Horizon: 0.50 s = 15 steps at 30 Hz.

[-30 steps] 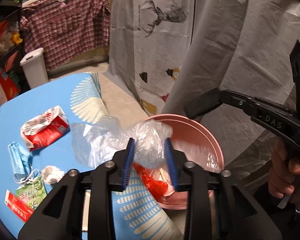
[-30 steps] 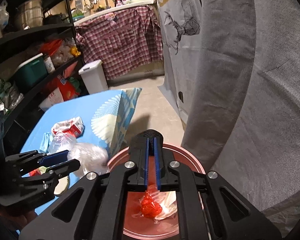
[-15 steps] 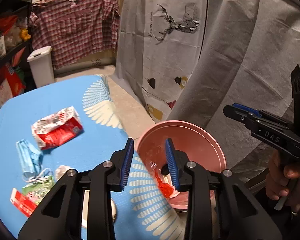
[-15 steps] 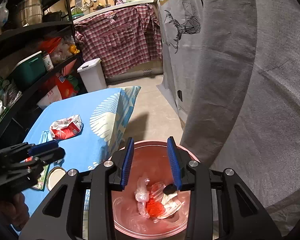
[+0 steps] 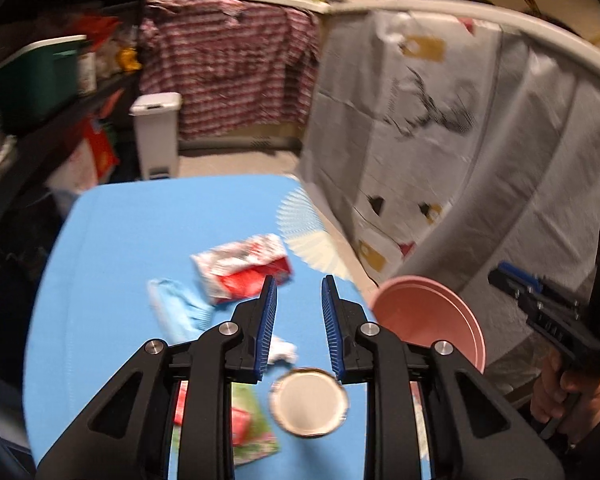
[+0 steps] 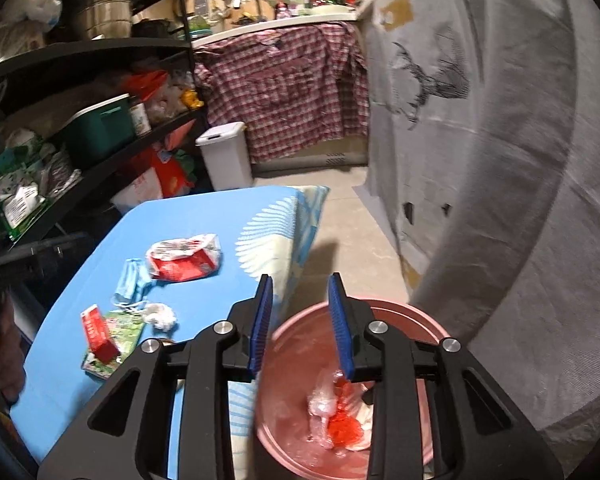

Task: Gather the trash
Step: 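Grasp the blue face mask with the left tool while the right tool grasps the white tissue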

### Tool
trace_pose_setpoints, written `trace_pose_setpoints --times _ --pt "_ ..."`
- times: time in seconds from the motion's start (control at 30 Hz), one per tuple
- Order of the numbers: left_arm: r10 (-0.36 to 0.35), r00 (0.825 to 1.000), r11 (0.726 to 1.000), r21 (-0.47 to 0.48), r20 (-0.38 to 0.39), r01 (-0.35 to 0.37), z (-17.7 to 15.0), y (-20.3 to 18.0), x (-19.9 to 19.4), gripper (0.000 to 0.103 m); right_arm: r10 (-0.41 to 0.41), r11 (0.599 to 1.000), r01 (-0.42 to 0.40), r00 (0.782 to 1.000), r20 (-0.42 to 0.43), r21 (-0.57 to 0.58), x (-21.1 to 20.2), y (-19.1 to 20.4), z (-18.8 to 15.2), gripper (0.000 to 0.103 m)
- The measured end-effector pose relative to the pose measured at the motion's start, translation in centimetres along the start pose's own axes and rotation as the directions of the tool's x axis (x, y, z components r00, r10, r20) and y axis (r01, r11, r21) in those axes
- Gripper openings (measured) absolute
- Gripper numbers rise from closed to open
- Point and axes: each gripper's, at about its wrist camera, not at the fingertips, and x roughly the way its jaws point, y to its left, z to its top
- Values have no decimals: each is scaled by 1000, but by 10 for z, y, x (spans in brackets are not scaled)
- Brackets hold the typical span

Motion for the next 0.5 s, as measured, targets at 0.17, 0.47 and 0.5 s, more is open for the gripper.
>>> trace_pose_setpoints --times 0.17,0.47,0.5 --pt "40 999 998 -57 32 -38 8 40 -19 22 53 998 -53 999 -3 -35 9 27 1 21" --pt "97 995 992 -78 5 -96 3 82 -14 19 180 980 -183 982 -49 -77 41 82 -2 15" --pt "102 995 992 -81 -5 -102 2 85 -10 19 191 977 -195 980 -59 -83 46 89 -4 15"
